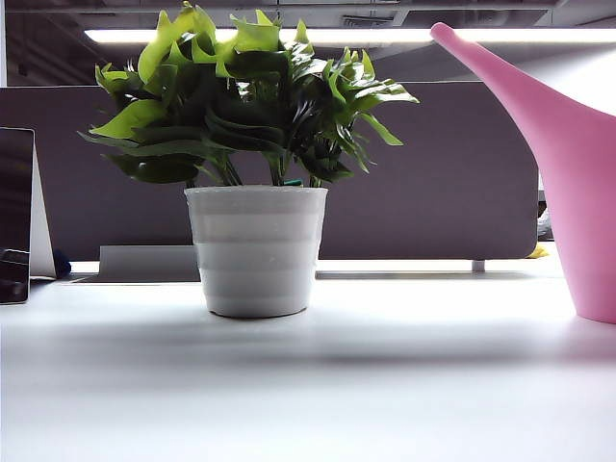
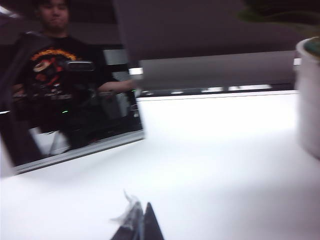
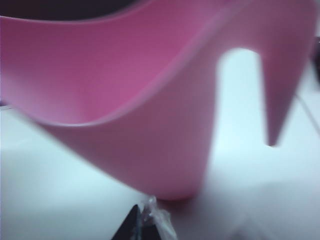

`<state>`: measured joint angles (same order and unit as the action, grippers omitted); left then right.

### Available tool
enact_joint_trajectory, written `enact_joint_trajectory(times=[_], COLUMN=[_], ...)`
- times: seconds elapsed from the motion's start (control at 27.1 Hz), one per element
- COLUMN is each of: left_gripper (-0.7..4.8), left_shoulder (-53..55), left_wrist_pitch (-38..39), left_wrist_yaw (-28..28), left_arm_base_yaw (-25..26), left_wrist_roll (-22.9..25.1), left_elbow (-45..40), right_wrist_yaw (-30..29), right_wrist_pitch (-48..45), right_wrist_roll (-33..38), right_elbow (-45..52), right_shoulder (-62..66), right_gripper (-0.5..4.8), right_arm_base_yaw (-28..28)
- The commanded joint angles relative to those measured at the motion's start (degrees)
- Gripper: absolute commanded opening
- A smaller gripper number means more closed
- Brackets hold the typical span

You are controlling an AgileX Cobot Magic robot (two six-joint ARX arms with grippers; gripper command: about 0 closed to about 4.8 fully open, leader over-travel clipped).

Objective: Pick up the watering can from the table, water the potted plant, and put the can back.

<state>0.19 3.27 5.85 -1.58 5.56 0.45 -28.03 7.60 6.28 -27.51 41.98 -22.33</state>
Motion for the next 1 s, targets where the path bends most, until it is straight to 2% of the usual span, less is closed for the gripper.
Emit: enact_joint_trajectory(times=[0.04,0.15,0.26,0.44,0.92,1.0], left_gripper=[-0.05,-0.05,-0.05,-0.05,-0.05,-0.05], left_shoulder=[0.0,0.0,0.0,0.0,0.0,0.0], left_wrist_pitch=[-0.6,-0.6,-0.6,-0.5,-0.5,-0.6], left_wrist_yaw=[0.0,-0.1,-0.1,-0.1,-0.1,-0.1], left_arm_base_yaw=[4.0,4.6,4.7,4.7,4.7,4.7], left_wrist_roll=[0.0,0.0,0.0,0.0,0.0,0.0], left_elbow=[0.0,0.0,0.0,0.0,0.0,0.0], right_wrist_yaw=[-6.3,-3.9,1.1,0.8,1.6,10.3], right_wrist_pitch=[0.8,-0.5,-1.9,0.0,2.0,5.7], right_wrist_roll=[0.5,-1.1,-1.1,-0.3,-0.2,-0.2], right_elbow=[-0.2,-0.1,-0.2,-0.2,-0.1,1.6], right_shoulder=[-5.2,-11.1,-16.1,-18.6,-19.9,-24.3], right_gripper=[-0.08,-0.08,-0.08,-0.06,-0.06,-0.06], right_arm_base_yaw=[1.1,5.6,11.2,18.4,19.7,20.2])
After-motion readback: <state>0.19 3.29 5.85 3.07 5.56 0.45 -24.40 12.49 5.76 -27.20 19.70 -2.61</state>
